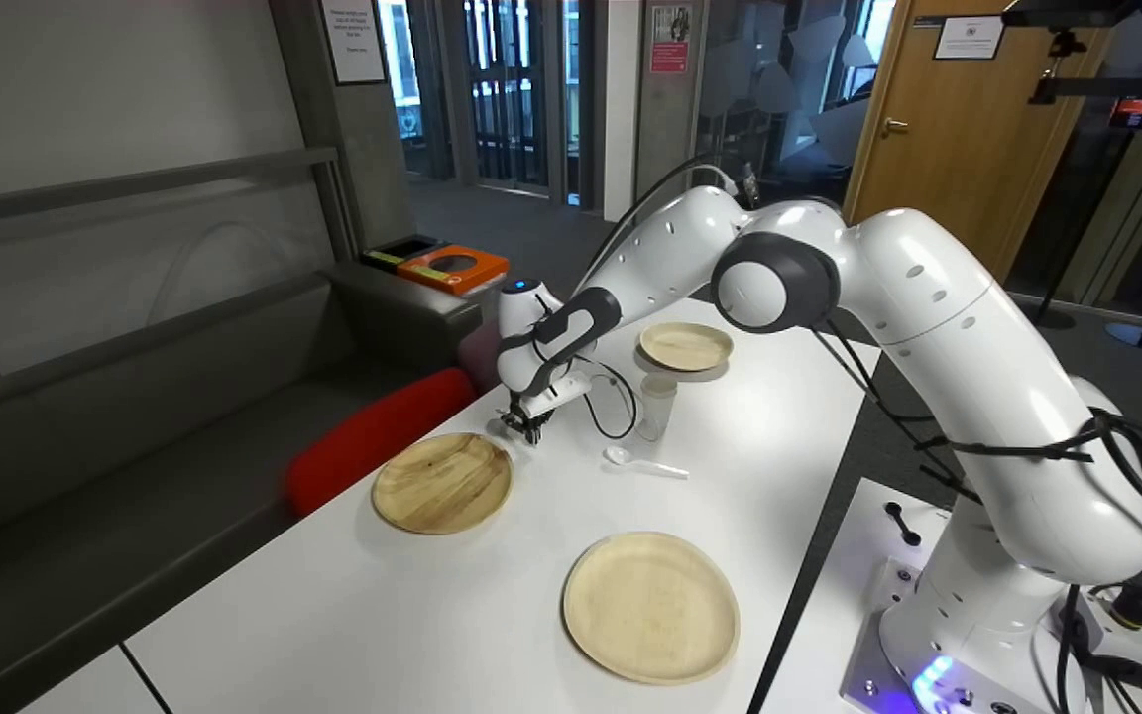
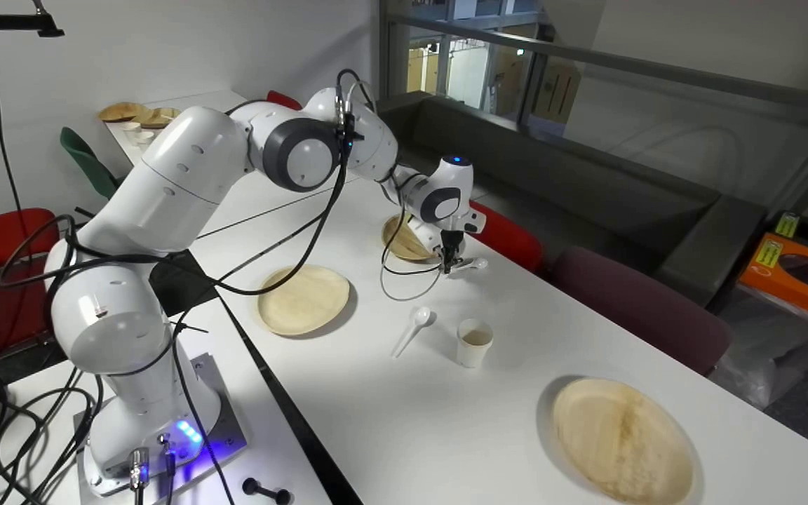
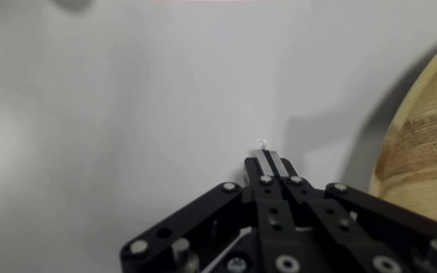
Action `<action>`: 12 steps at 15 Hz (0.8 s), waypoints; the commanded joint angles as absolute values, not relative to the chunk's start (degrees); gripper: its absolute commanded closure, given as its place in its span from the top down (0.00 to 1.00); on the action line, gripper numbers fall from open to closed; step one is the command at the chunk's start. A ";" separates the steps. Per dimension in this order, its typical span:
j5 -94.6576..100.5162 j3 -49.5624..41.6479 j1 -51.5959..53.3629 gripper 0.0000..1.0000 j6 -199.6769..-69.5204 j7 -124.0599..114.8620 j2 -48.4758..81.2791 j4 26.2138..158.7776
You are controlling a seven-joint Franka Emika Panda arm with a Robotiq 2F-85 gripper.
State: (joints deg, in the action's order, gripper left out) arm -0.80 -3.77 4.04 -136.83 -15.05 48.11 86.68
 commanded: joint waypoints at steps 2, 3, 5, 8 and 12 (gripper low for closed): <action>-4.62 -2.36 1.17 0.00 -122.77 -13.40 34.71 97.61; -6.36 -1.71 0.01 0.00 -119.25 -12.48 32.36 98.99; -10.20 -1.30 -1.71 0.00 -112.55 -12.53 28.26 100.87; -16.88 -1.97 -3.69 0.00 -105.09 -14.90 22.24 103.60; -18.54 -4.89 -3.52 0.00 -96.10 -24.69 18.53 105.08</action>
State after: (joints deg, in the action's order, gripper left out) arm -17.18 -3.66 -3.29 -100.11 -18.77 22.86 101.13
